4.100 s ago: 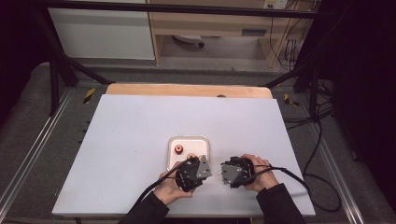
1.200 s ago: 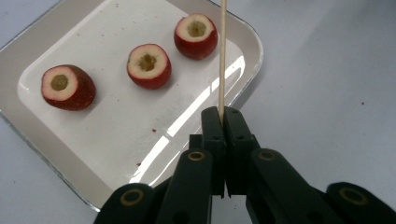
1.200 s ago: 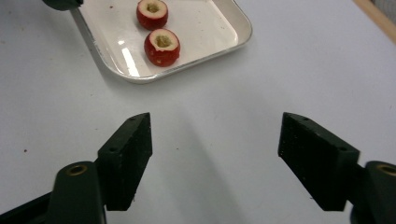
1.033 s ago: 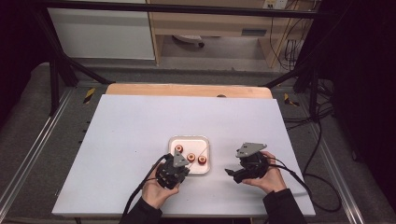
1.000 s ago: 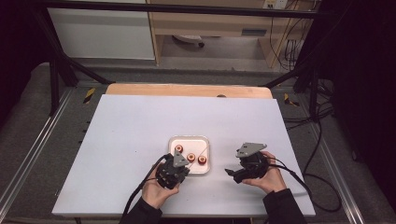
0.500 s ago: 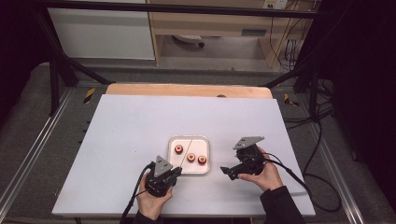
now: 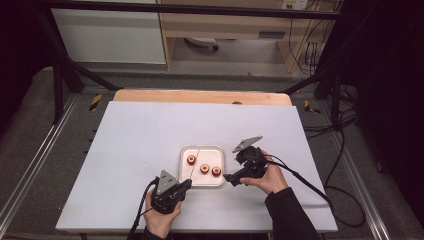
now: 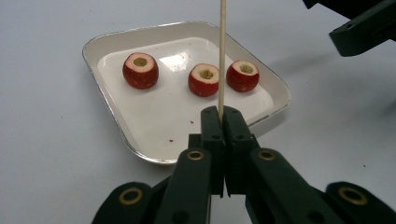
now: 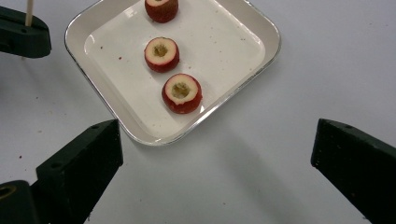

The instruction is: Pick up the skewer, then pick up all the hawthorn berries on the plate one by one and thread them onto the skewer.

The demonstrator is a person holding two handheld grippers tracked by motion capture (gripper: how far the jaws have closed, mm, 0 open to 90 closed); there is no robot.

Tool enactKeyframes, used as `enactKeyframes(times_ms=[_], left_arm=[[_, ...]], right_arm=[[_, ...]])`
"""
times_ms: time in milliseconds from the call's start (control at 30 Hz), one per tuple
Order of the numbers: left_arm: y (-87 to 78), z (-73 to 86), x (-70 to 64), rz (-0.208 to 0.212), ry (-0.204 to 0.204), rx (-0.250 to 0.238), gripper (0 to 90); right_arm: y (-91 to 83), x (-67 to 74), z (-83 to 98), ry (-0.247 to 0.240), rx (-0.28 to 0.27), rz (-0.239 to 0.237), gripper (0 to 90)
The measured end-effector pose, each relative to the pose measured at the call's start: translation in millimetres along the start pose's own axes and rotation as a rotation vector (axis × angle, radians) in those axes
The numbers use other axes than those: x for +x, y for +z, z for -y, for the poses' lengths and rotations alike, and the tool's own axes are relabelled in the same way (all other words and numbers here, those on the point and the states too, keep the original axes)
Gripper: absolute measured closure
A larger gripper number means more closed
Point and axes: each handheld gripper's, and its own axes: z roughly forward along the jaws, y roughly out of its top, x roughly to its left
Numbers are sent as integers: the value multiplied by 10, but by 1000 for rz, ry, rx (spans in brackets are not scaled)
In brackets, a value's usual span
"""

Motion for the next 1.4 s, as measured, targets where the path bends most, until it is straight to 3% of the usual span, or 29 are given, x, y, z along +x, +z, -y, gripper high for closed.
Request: enactKeyframes(times_ms=[400,633,1167,1400], left_arm=[[-19,22,6,10,-3,-8,886],[-15,33,-9,7,17,-7,886],[-15,57,13,8,17,-2,886],[-10,71,34,12,11,5,886]], right_arm=[[207,50,-244,-59,92,-64,80],[339,83,-386,-106,165,-118,185],[621,71,-485,-30,283,-123,420],[688,76,-492,-52,292,-108,499]])
